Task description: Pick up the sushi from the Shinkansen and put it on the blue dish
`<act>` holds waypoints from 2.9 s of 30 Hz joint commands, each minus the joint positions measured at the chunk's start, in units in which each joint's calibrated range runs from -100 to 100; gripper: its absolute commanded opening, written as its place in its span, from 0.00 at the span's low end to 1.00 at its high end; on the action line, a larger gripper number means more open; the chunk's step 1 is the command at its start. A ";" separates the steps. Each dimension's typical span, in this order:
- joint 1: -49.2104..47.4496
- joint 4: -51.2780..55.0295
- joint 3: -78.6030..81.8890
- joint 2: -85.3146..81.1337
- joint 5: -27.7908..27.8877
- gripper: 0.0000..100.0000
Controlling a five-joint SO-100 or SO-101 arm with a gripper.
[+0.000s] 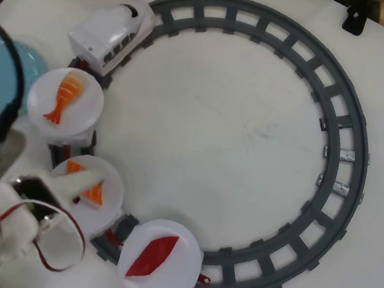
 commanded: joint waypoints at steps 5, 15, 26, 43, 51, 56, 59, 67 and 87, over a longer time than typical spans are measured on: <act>-3.59 -1.05 2.15 -1.94 -0.31 0.19; -3.51 -1.14 3.05 -1.94 -0.16 0.19; -3.24 -4.45 4.76 -1.28 -0.16 0.19; 4.24 -13.03 16.85 -1.20 -0.11 0.19; 1.34 -12.86 16.76 -1.28 -0.11 0.19; 0.81 -12.69 16.40 -2.03 -0.16 0.19; 0.81 -13.20 16.58 -2.03 -0.16 0.19; 0.54 -13.28 16.58 -2.03 -0.16 0.19; -19.88 -14.05 19.64 -1.11 -0.21 0.19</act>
